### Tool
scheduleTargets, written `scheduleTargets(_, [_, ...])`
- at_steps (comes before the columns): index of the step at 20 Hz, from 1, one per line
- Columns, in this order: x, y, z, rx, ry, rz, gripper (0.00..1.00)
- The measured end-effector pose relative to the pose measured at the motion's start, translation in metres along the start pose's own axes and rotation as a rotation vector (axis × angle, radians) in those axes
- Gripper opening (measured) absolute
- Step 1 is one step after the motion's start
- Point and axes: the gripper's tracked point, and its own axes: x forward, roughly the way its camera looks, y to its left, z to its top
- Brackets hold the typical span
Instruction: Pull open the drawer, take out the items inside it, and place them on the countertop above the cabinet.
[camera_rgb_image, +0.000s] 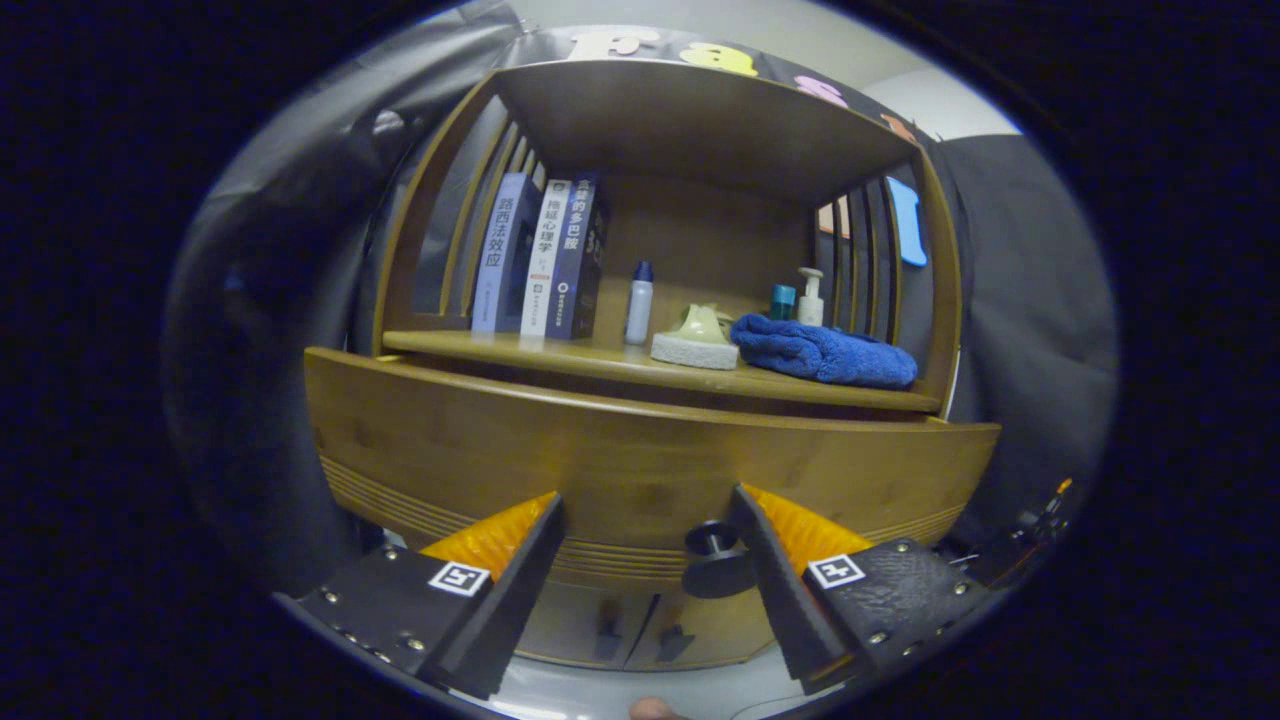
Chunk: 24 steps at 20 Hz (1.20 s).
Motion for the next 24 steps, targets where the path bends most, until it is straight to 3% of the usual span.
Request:
scheduleTargets(5, [0.028, -0.001, 0.006, 0.113, 0.013, 0.028, 1.00])
scheduleTargets(12, [0.061, -0.001, 0.007, 0.104, -0.016, 0.030, 1.00])
scheduleTargets(24, [0.062, -0.001, 0.009, 0.096, -0.061, 0.020, 1.00])
